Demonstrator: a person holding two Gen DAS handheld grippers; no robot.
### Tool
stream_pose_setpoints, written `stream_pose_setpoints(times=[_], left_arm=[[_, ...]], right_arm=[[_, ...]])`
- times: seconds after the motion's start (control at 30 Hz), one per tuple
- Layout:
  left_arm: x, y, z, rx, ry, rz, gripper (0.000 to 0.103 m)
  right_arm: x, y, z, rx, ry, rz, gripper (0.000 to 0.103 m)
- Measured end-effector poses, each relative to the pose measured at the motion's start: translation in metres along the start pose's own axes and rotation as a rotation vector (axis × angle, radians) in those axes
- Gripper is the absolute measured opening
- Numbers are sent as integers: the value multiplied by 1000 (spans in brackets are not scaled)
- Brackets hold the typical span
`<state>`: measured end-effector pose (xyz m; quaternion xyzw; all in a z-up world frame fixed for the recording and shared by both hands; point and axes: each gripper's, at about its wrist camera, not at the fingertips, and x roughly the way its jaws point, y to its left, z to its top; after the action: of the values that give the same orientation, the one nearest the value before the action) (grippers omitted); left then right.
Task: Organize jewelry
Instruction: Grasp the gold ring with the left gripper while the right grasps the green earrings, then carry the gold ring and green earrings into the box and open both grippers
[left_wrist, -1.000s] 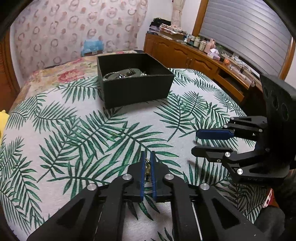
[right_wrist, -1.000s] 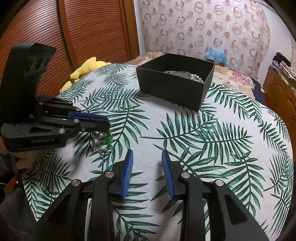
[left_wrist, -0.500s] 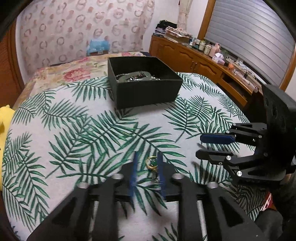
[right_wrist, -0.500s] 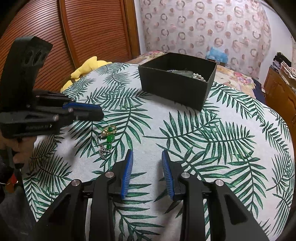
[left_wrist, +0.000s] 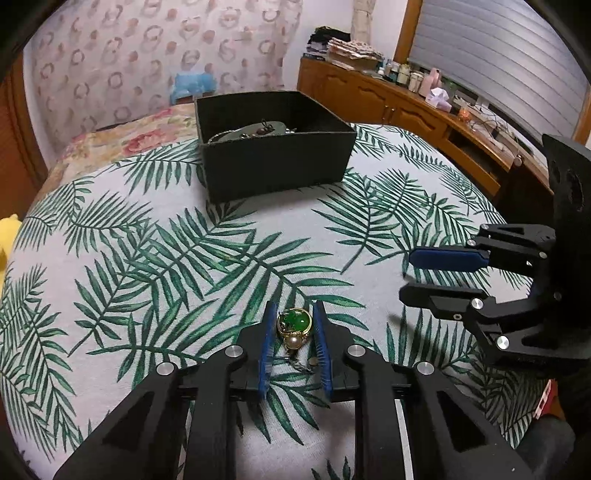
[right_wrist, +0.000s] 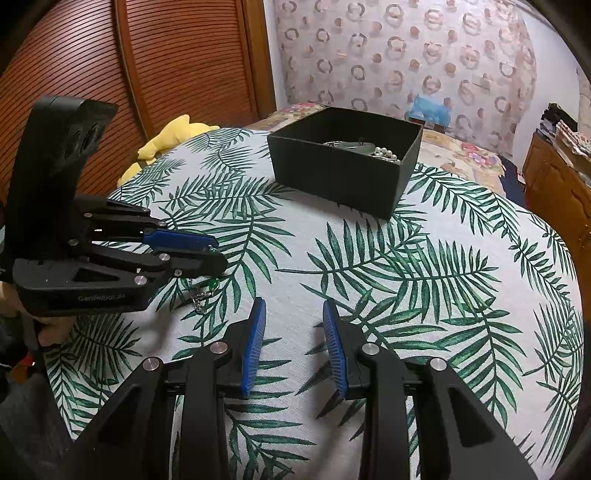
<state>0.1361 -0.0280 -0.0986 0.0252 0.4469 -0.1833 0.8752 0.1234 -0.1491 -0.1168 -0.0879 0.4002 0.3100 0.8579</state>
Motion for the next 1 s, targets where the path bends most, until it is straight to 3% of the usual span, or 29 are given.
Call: stream_pose_setpoints(times=[0.5, 0.87, 1.0], left_arm=[[-27, 23, 7, -63, -93, 9, 18], [-51, 51, 4, -108, -142, 67, 18], [-51, 55, 2, -119, -143, 70, 18]], right_arm=[[1, 2, 3, -8, -1, 7, 34], [28, 43, 25, -95, 7, 79, 34], [41, 54, 30, -131, 34, 61, 34]])
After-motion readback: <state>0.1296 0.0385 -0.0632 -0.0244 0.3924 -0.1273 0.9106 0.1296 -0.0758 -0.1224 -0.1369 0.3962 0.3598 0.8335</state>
